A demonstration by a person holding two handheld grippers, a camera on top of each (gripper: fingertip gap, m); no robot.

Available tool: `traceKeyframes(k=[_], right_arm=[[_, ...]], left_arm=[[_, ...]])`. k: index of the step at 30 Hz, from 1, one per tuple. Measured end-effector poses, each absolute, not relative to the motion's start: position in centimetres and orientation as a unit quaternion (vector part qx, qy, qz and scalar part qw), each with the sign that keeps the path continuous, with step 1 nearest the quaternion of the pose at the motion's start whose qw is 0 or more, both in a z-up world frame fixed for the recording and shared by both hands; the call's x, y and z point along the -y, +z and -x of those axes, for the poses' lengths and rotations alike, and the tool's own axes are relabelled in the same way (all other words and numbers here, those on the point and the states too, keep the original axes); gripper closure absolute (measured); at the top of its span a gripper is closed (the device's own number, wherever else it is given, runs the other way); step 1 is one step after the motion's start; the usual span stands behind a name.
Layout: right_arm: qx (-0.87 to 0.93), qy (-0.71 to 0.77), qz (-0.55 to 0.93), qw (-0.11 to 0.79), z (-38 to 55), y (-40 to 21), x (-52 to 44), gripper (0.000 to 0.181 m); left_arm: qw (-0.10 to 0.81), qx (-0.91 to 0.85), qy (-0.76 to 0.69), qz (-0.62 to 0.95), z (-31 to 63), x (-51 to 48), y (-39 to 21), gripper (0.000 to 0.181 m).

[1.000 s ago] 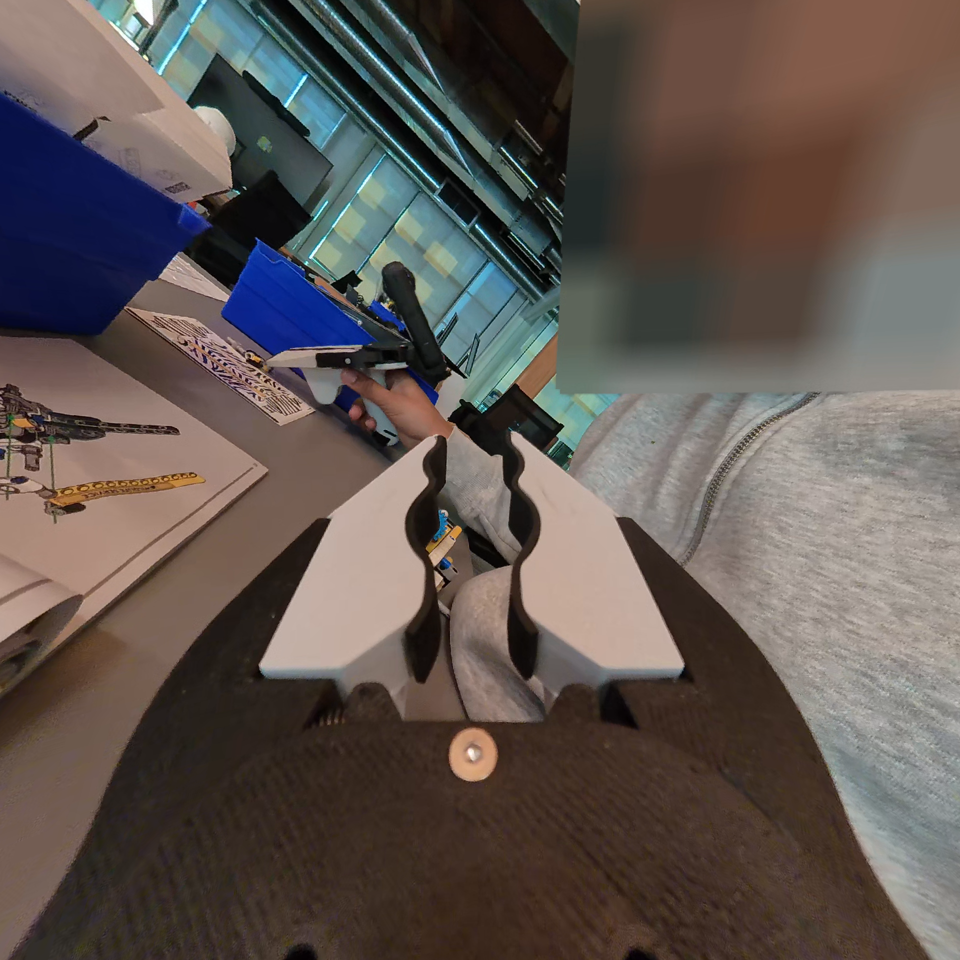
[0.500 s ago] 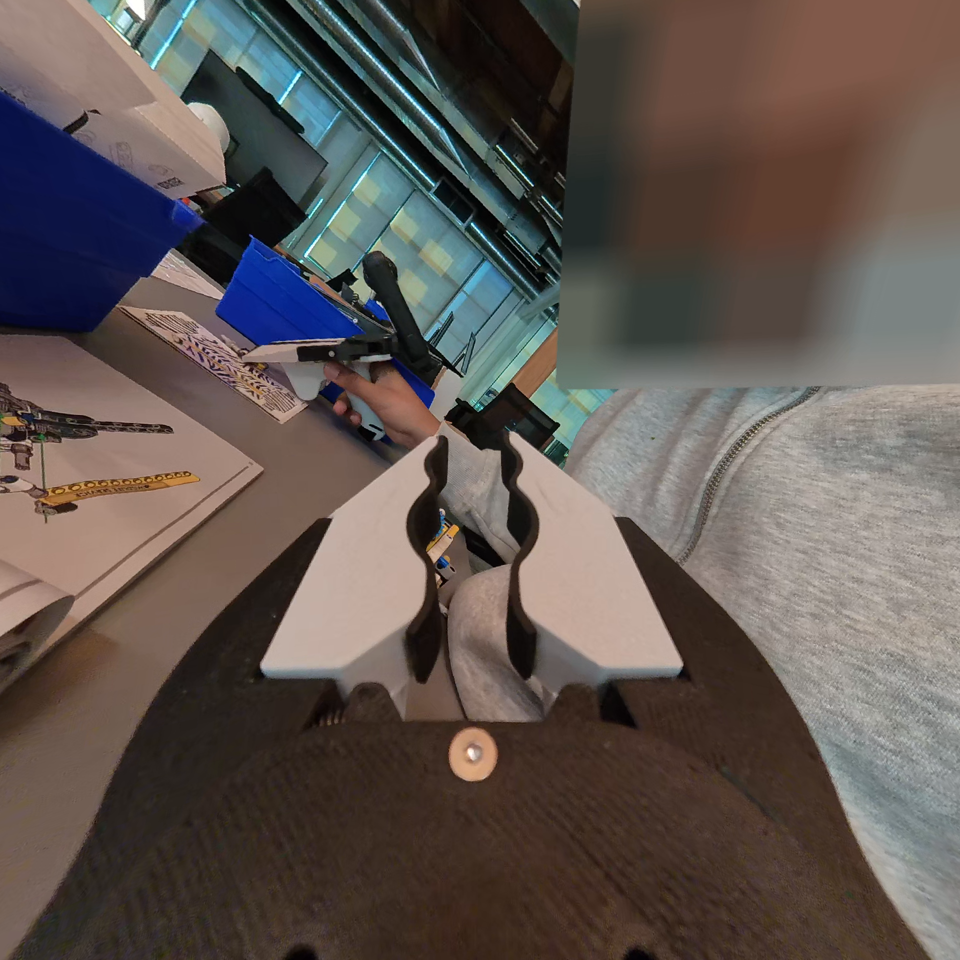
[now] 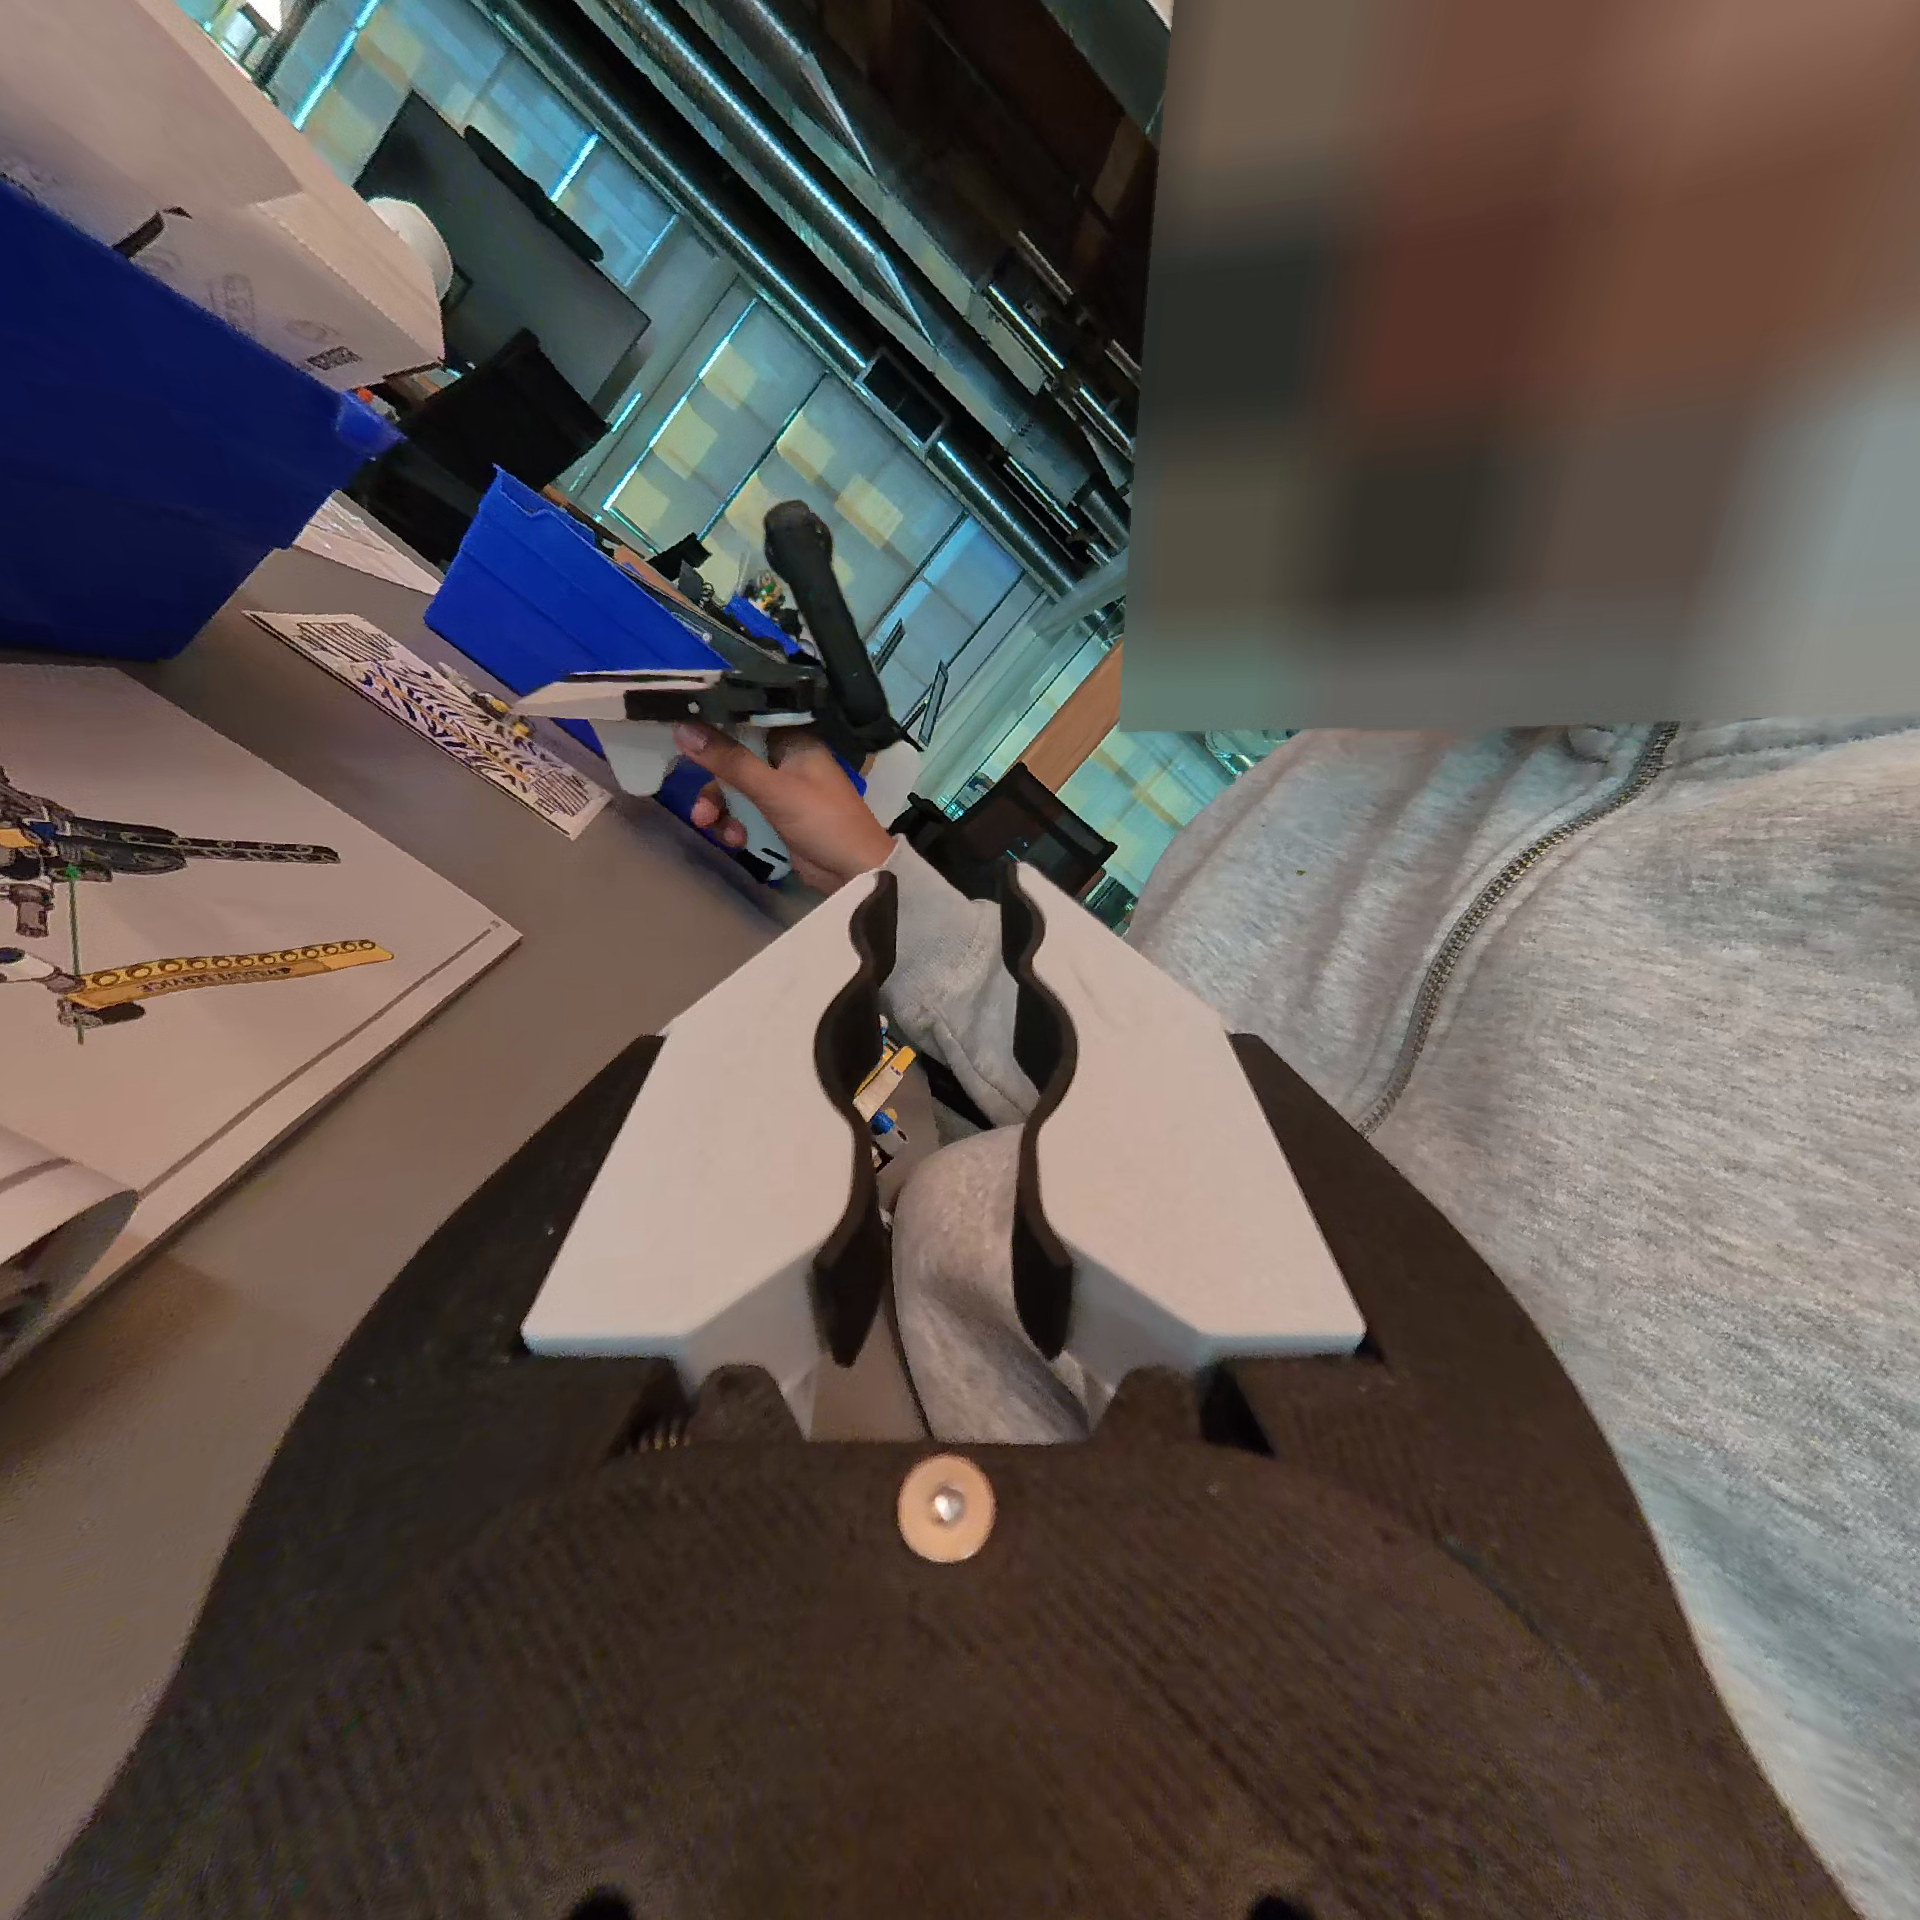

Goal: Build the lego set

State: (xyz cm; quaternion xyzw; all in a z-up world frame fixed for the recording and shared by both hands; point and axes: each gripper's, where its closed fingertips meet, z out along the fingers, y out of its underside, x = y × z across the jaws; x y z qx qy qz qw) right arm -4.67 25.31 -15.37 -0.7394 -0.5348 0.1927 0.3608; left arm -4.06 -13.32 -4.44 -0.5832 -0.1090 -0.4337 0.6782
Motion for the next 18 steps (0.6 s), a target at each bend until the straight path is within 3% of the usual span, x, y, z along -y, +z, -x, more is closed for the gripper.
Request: traceKeyframes(k=[4, 11, 18], right_arm=[[0.553, 0.195, 0.716, 0.379, 3.5, -14.1, -22.5, 0.151], [0.568, 0.237, 0.729, 0.3, 3.1, -16.2, -17.4, 0.15], [0.579, 0.243, 0.717, 0.302, 4.0, -16.1, -16.2, 0.151]], left_arm=[[0.678, 0.109, -0.431, 0.586, 4.0, 13.3, -4.5, 0.162], [0.675, 0.105, -0.428, 0.592, 3.8, 13.2, -4.7, 0.162], [0.675, 0.108, -0.428, 0.591, 3.9, 13.2, -4.7, 0.163]])
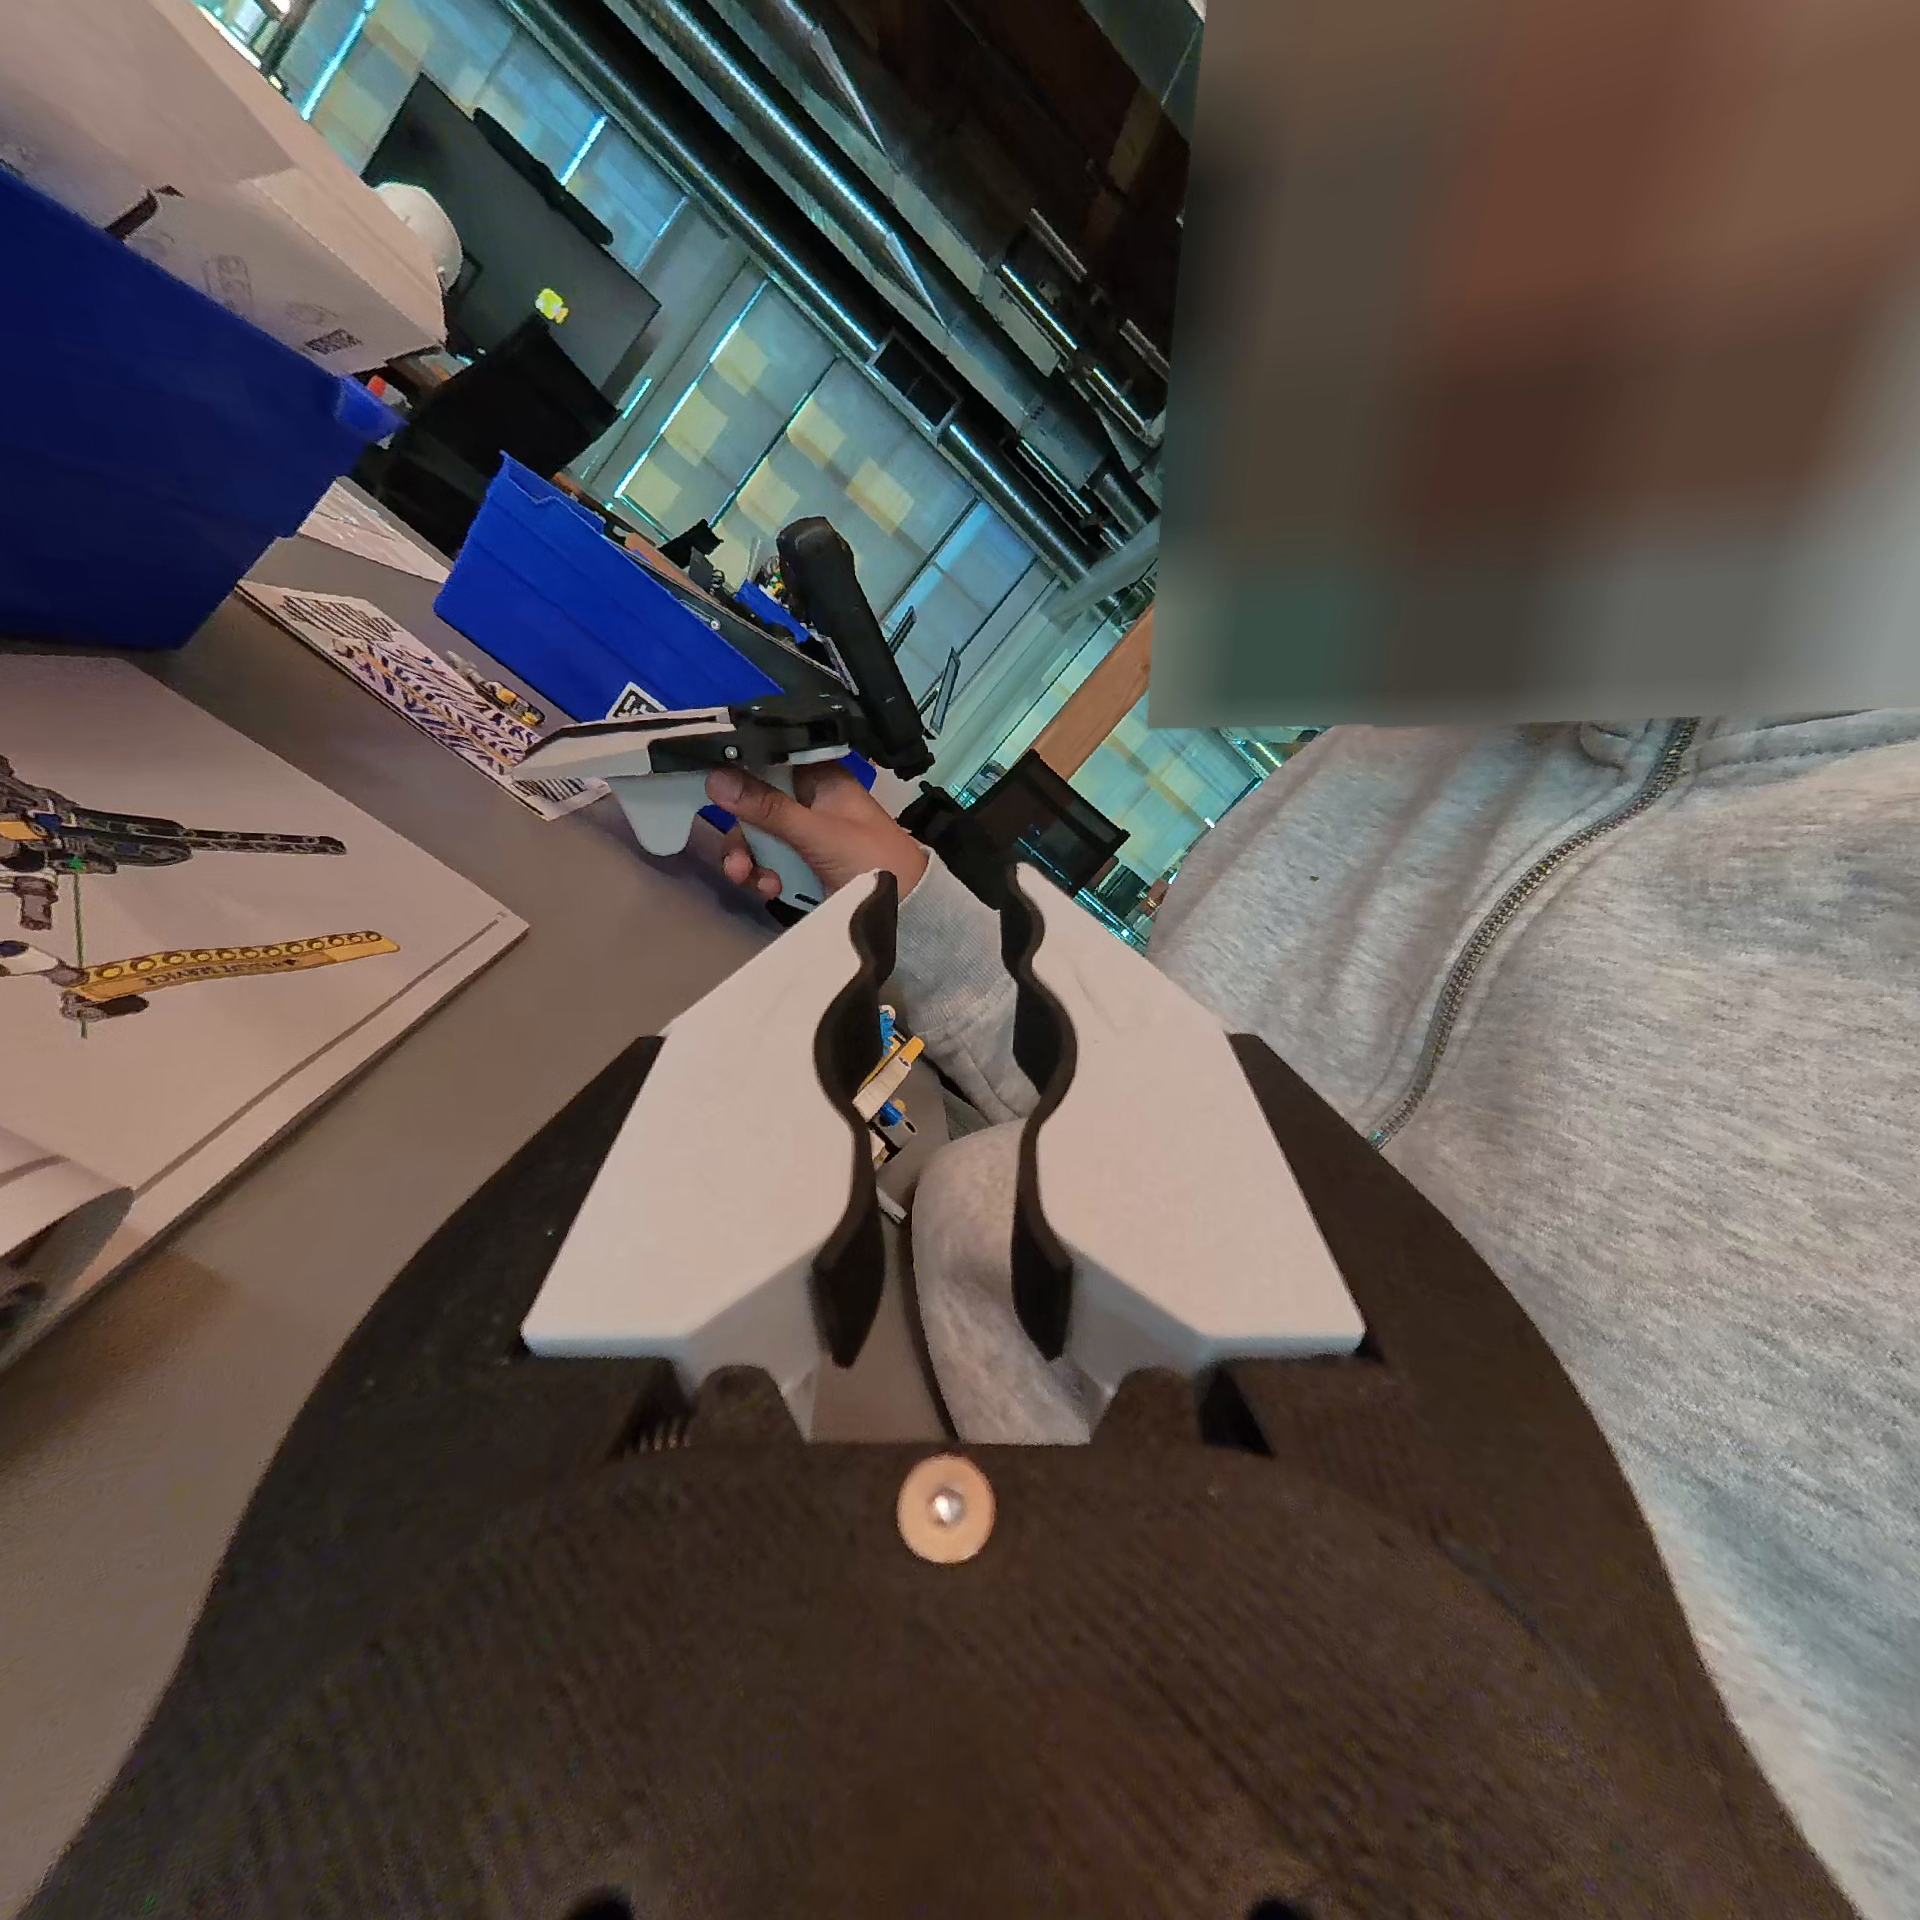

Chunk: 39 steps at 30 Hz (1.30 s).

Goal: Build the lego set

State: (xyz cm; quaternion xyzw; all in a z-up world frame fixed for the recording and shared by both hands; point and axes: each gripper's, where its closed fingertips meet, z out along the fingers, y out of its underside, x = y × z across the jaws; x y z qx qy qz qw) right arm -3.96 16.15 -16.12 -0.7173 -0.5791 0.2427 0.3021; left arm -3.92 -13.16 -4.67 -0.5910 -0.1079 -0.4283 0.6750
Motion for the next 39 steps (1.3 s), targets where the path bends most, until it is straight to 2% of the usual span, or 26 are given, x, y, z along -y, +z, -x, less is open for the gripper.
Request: traceKeyframes(k=[6, 11, 17, 20, 30, 39], right_arm=[[0.565, 0.28, 0.718, 0.295, 4.3, -15.3, -15.8, 0.149], [0.569, 0.149, 0.692, 0.417, 3.7, -13.1, -21.9, 0.159], [0.571, 0.106, 0.706, 0.406, 4.1, -15.2, -24.2, 0.15], [0.57, 0.083, 0.704, 0.416, 4.1, -15.3, -25.0, 0.153], [0.556, 0.091, 0.705, 0.431, 4.1, -14.5, -25.6, 0.157], [0.574, 0.201, 0.659, 0.442, 4.9, -12.1, -20.6, 0.155]], left_arm=[[0.674, 0.109, -0.43, 0.59, 3.9, 13.1, -4.7, 0.163], [0.673, 0.109, -0.435, 0.588, 4.0, 13.2, -4.7, 0.162], [0.674, 0.109, -0.433, 0.588, 4.0, 13.2, -4.7, 0.162], [0.672, 0.107, -0.433, 0.59, 3.9, 13.1, -4.7, 0.162], [0.672, 0.108, -0.433, 0.591, 3.9, 13.1, -4.7, 0.162], [0.672, 0.109, -0.427, 0.595, 3.9, 13.0, -4.8, 0.162]])
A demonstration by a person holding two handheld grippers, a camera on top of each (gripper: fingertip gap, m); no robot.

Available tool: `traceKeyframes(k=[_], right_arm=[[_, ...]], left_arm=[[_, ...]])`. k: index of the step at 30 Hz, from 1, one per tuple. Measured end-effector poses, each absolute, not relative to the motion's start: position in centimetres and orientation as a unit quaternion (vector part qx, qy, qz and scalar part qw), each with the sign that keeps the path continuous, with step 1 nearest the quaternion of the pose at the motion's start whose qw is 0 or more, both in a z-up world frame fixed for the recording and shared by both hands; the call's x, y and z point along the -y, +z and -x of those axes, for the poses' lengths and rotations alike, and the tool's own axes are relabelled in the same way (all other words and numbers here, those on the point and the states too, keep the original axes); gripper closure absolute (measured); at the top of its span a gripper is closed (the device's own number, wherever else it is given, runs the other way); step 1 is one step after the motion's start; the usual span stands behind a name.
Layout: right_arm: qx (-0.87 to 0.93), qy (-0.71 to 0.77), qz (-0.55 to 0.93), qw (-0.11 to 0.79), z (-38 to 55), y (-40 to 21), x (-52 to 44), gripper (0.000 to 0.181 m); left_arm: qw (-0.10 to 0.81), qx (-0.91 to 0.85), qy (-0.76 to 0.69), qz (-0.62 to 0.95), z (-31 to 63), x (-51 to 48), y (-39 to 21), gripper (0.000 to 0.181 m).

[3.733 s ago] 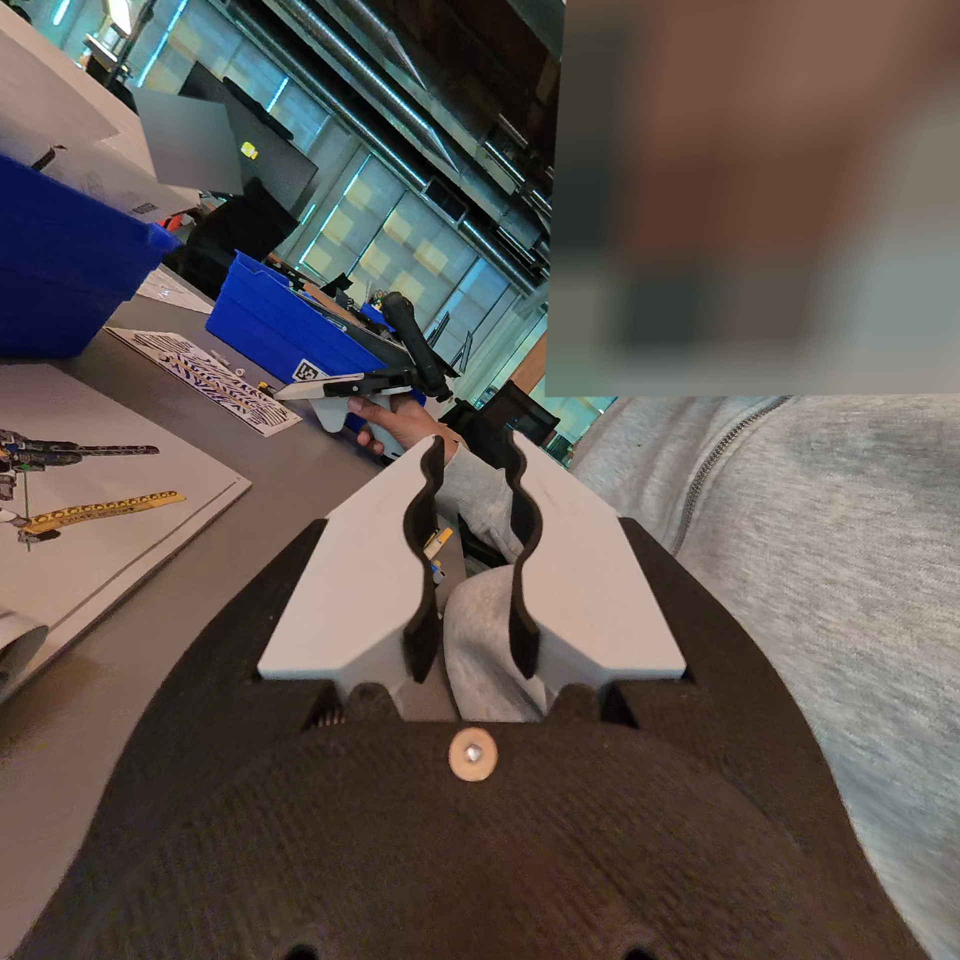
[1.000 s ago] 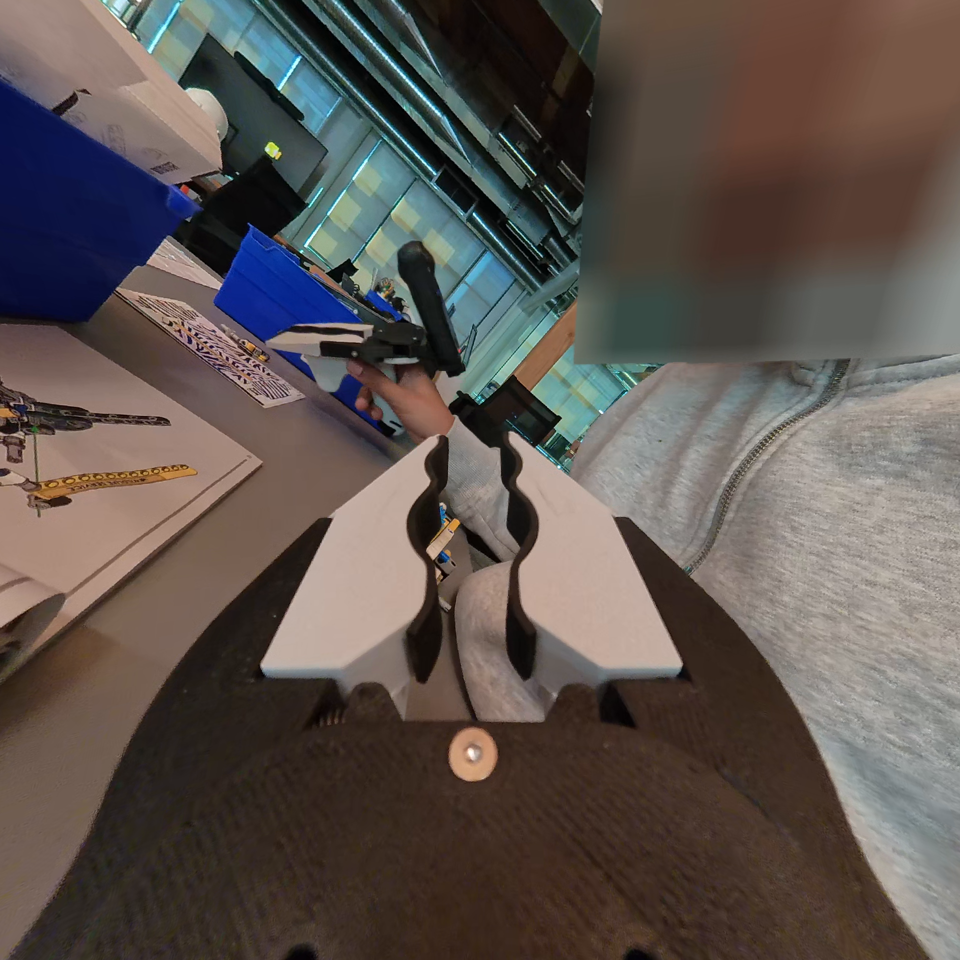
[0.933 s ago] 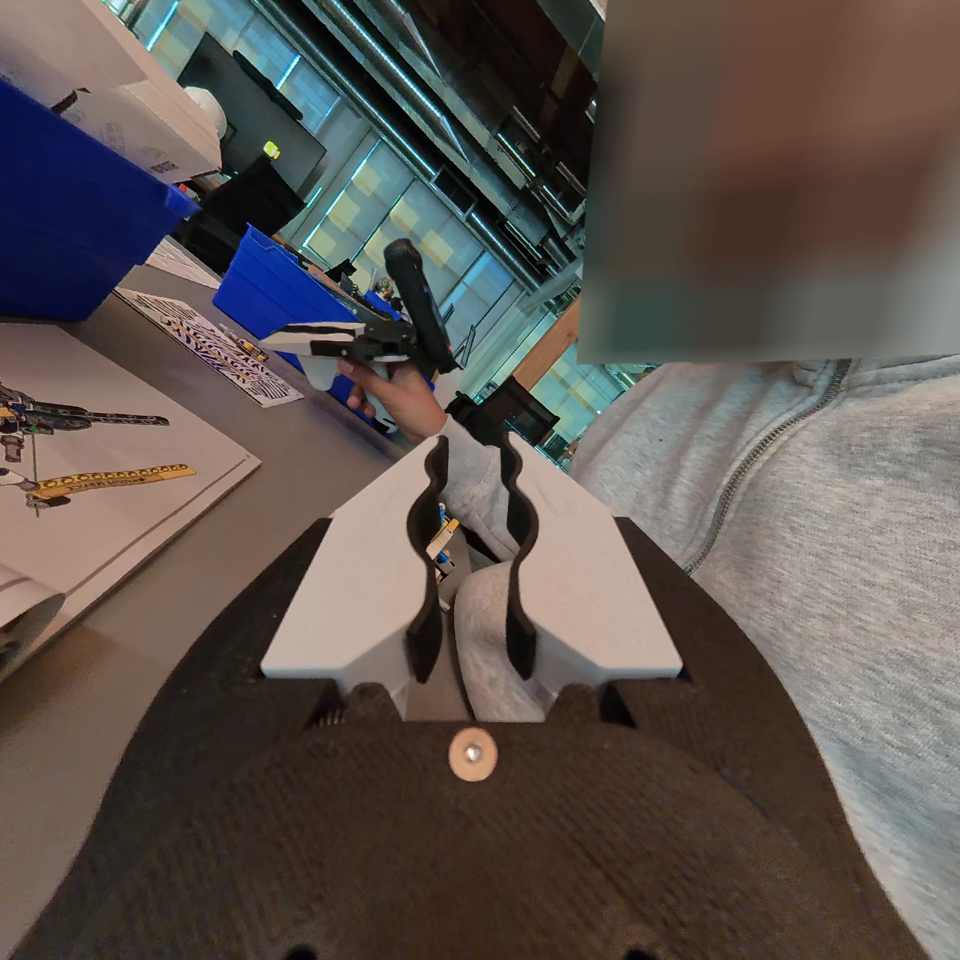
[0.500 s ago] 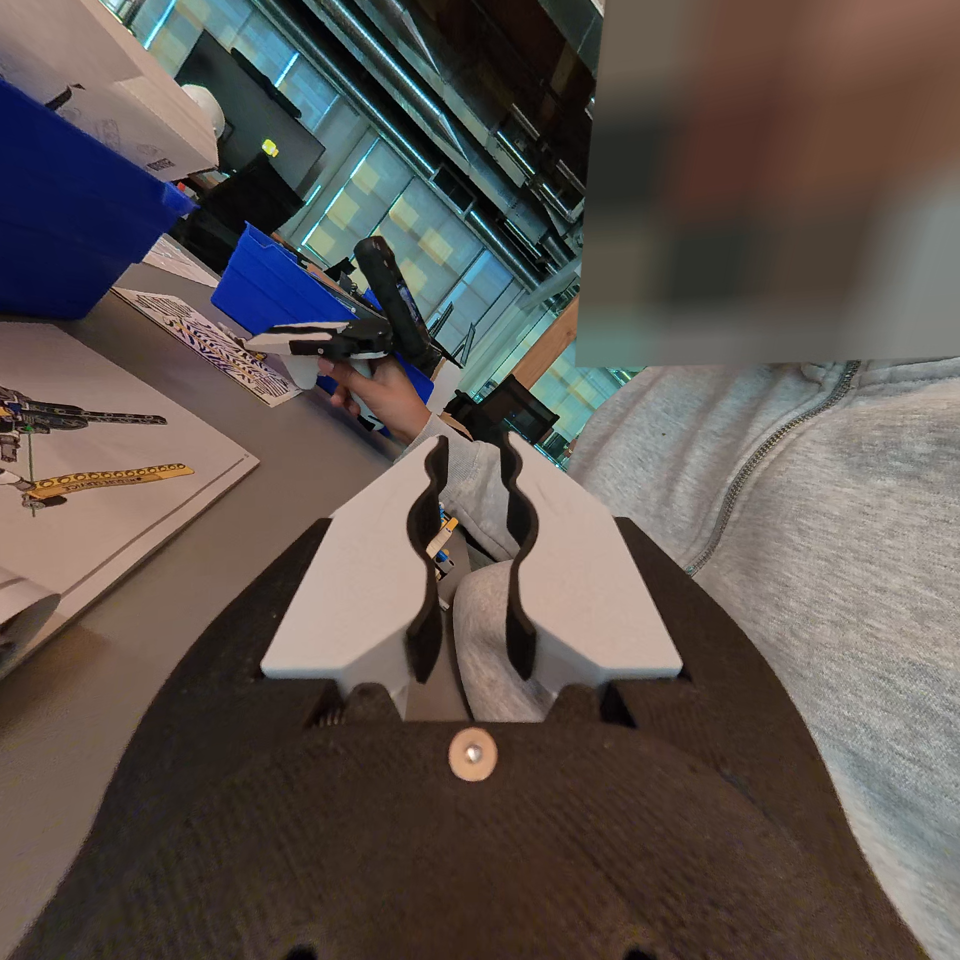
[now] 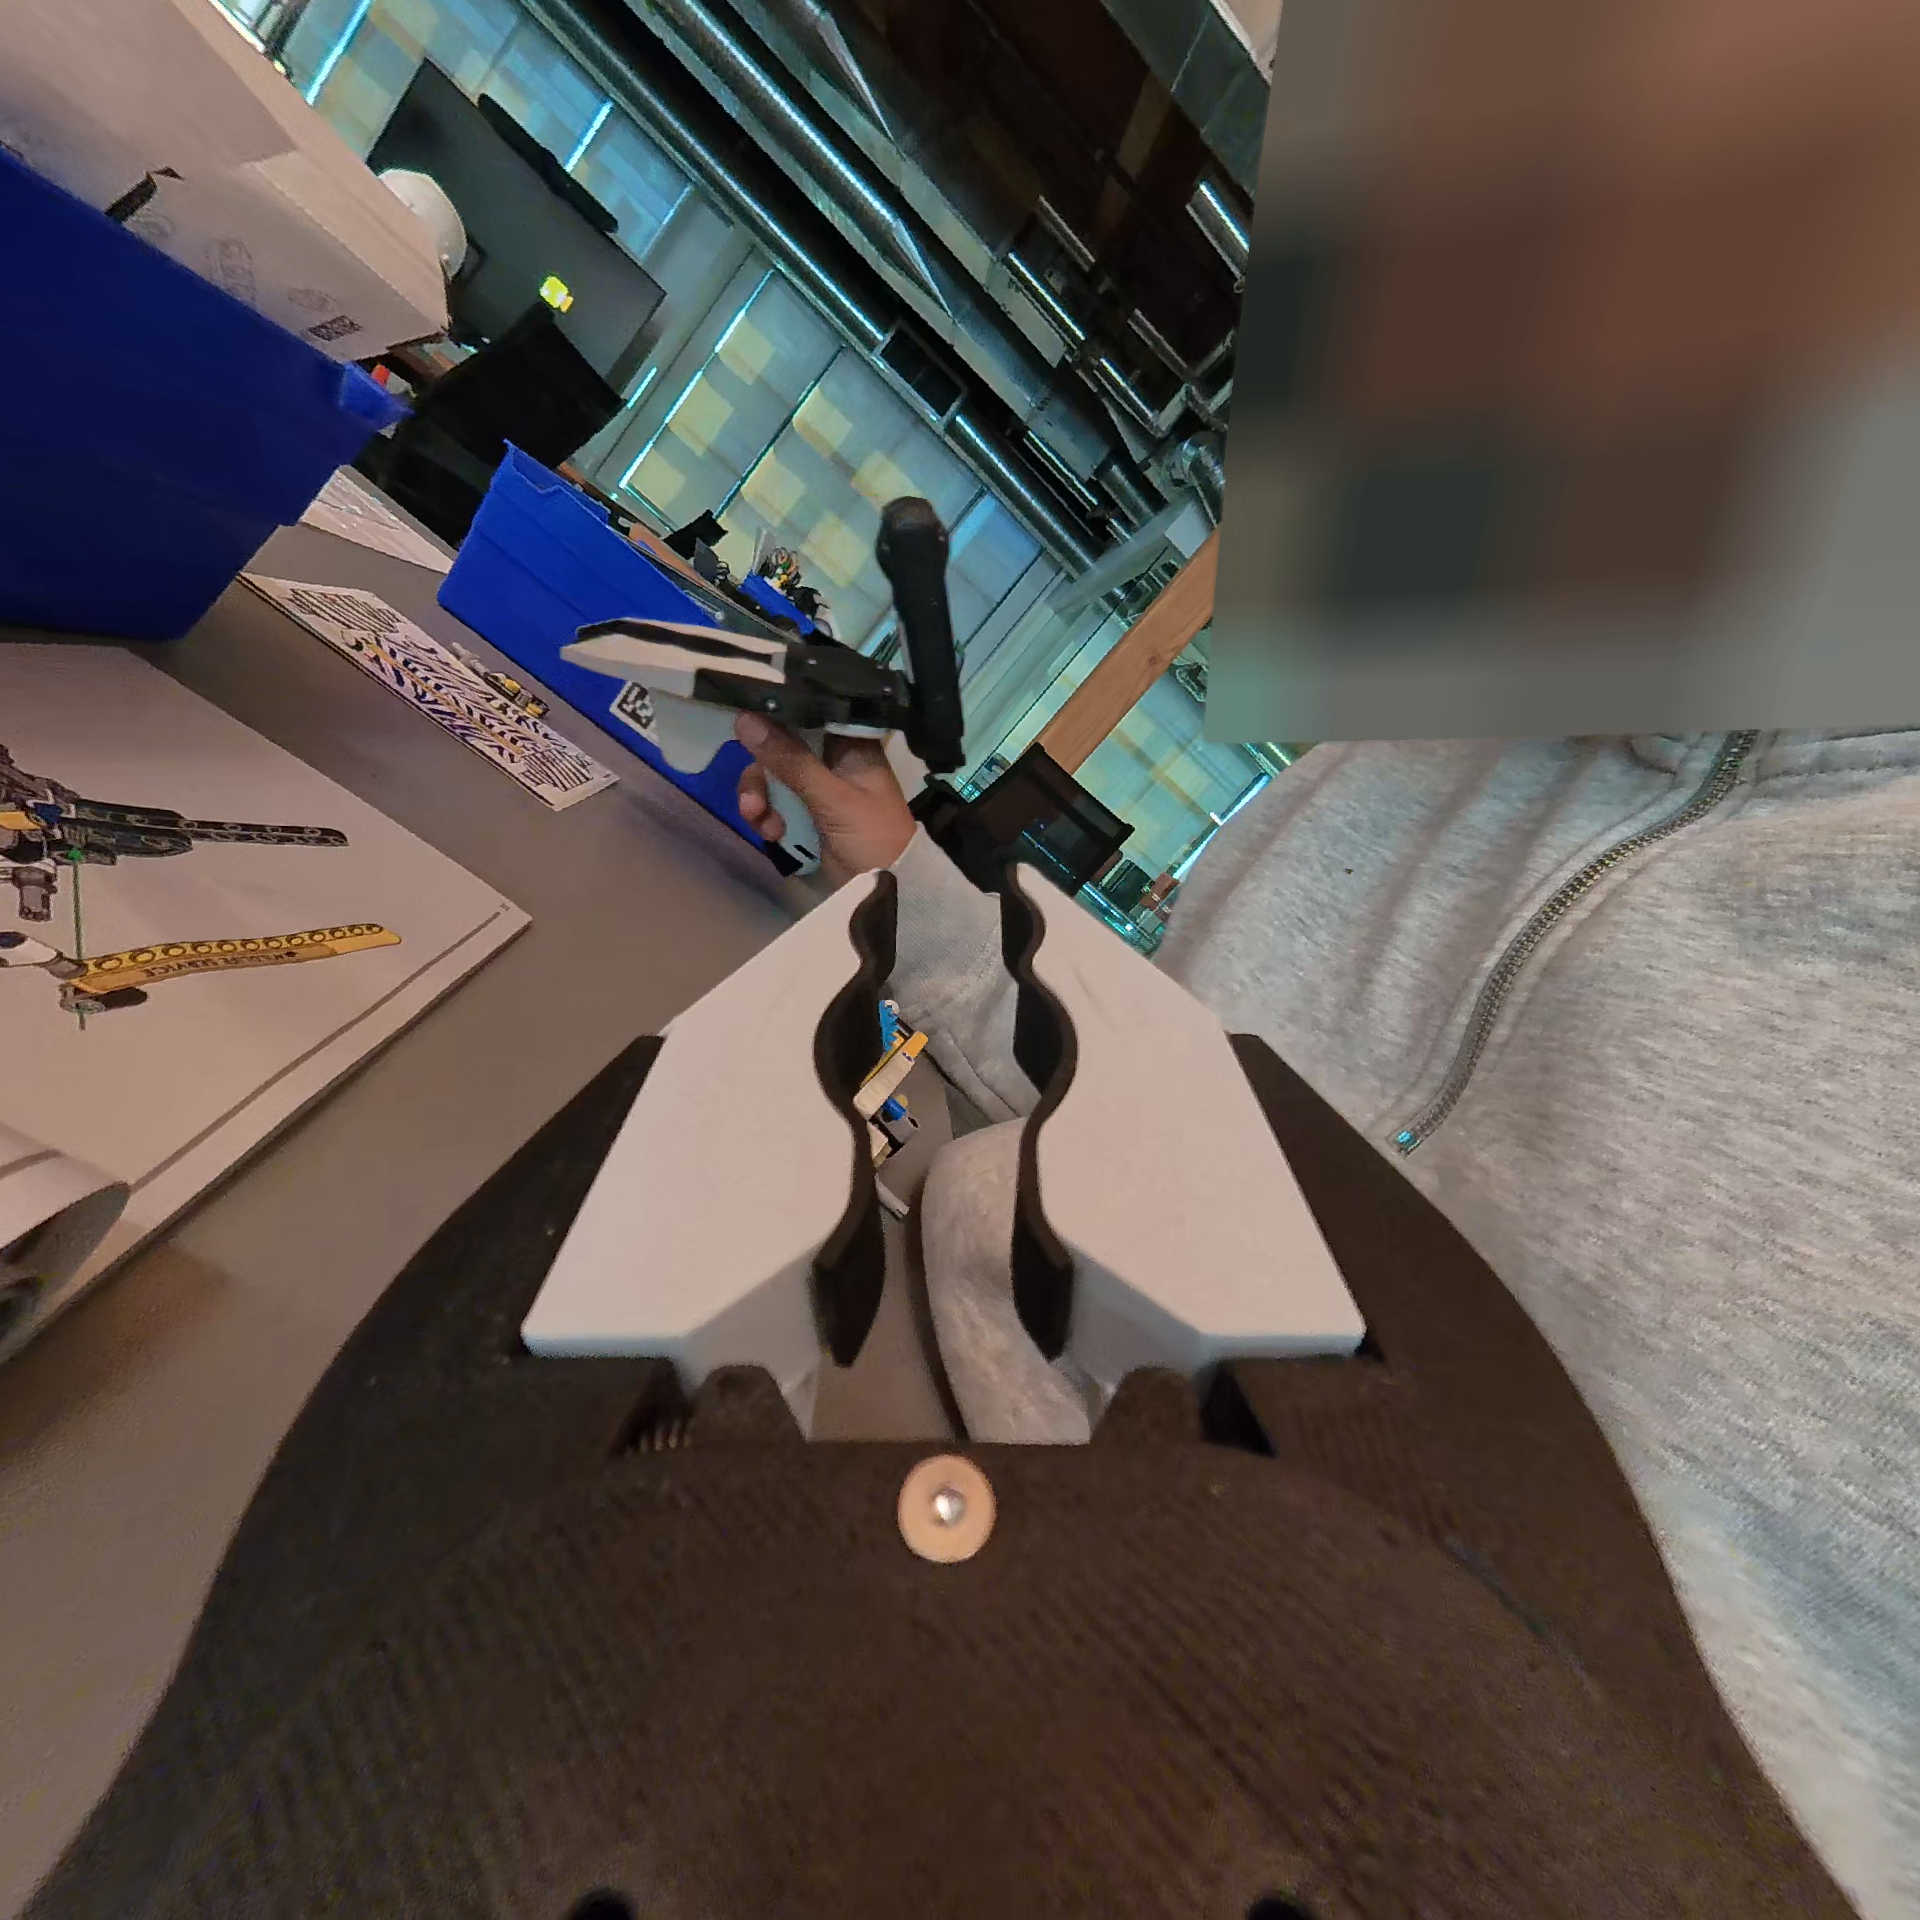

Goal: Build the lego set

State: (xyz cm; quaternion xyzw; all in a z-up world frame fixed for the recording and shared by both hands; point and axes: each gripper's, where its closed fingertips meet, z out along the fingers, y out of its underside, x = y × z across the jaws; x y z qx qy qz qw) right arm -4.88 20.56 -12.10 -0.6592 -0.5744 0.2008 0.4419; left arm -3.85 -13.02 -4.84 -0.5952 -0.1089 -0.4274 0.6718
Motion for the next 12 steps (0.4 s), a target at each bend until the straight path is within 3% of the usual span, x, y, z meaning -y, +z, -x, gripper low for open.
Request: traceKeyframes(k=[7, 12], right_arm=[[0.571, 0.297, 0.621, 0.447, 4.3, -10.0, -16.4, 0.155], [0.613, 0.234, 0.598, 0.46, 4.2, -11.0, -16.6, 0.139]], left_arm=[[0.672, 0.109, -0.405, 0.611, 3.6, 12.7, -5.1, 0.161], [0.669, 0.096, -0.383, 0.63, 2.3, 12.5, -4.9, 0.155]])
